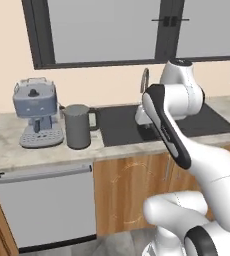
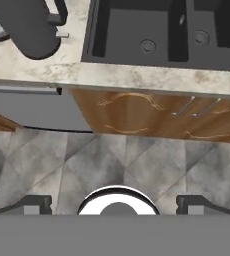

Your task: Navigate to the stand mixer.

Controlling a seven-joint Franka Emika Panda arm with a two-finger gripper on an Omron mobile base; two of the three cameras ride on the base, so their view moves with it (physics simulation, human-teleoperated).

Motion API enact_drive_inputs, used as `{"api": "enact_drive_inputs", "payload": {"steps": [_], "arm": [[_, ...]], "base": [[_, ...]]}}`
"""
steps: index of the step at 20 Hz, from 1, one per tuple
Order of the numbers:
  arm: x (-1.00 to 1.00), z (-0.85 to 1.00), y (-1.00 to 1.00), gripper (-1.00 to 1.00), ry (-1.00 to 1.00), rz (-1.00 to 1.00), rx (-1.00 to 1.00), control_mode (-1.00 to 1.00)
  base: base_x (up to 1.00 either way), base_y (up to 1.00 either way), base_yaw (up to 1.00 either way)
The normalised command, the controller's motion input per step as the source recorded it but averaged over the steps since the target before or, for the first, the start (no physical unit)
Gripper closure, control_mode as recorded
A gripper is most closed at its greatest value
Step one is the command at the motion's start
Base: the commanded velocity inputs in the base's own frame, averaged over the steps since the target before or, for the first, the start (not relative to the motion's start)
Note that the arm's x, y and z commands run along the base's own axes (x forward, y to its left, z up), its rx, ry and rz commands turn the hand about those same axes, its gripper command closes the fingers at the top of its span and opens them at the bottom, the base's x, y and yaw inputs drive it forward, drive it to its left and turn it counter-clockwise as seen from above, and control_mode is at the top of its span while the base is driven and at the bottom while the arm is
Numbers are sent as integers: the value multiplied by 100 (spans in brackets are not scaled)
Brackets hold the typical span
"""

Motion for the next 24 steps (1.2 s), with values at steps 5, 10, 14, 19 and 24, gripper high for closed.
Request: {"api": "enact_drive_inputs", "payload": {"steps": [5,10,14,19,24], "arm": [[0,0,0,-100,0,0,0,100],[0,0,0,-100,0,0,0,100],[0,0,0,-100,0,0,0,100],[0,0,0,-100,0,0,0,100],[0,0,0,-100,0,0,0,100]], "base": [[-12,-100,0],[0,-100,0],[0,-100,-10],[24,-100,-33],[46,-100,-42]]}}
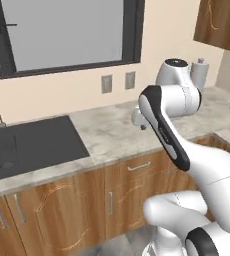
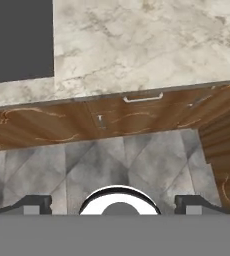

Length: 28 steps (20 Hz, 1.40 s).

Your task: Navigate to the stand mixer.

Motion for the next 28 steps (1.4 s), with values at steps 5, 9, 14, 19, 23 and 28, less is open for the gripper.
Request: {"api": "enact_drive_inputs", "payload": {"steps": [5,9,14,19,23,28], "arm": [[0,0,0,-100,0,0,0,100],[0,0,0,-100,0,0,0,100],[0,0,0,-100,0,0,0,100],[0,0,0,-100,0,0,0,100],[0,0,0,-100,0,0,0,100],[0,0,0,-100,0,0,0,100]], "base": [[21,-70,-48],[0,50,-59],[0,87,-73],[-6,16,-97],[-1,1,-100],[-2,0,-98]]}}
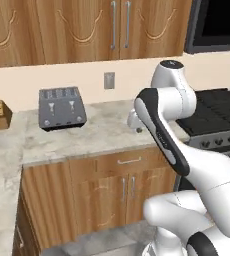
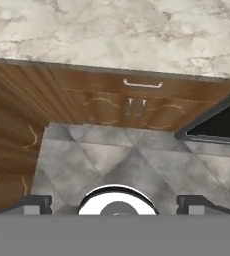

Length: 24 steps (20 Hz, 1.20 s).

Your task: Navigate to the stand mixer.

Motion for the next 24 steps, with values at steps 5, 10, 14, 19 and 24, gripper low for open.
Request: {"api": "enact_drive_inputs", "payload": {"steps": [5,10,14,19,24], "arm": [[0,0,0,-100,0,0,0,100],[0,0,0,-100,0,0,0,100],[0,0,0,-100,0,0,0,100],[0,0,0,-100,0,0,0,100],[0,0,0,-100,0,0,0,100]], "base": [[-3,0,-94],[0,-9,-85],[0,-20,-77],[2,-25,-76],[10,-23,-76]]}}
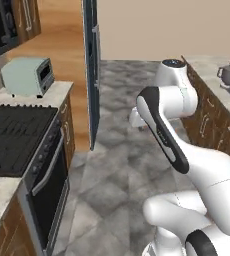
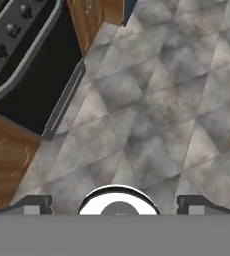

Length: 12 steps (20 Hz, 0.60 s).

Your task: Navigate to the stand mixer.

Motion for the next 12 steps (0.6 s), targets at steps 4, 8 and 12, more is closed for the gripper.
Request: {"api": "enact_drive_inputs", "payload": {"steps": [4,8,12], "arm": [[0,0,0,-100,0,0,0,100],[0,0,0,-100,0,0,0,100],[0,0,0,-100,0,0,0,100]], "base": [[11,-20,-71],[25,-22,-65],[91,-33,-16]]}}
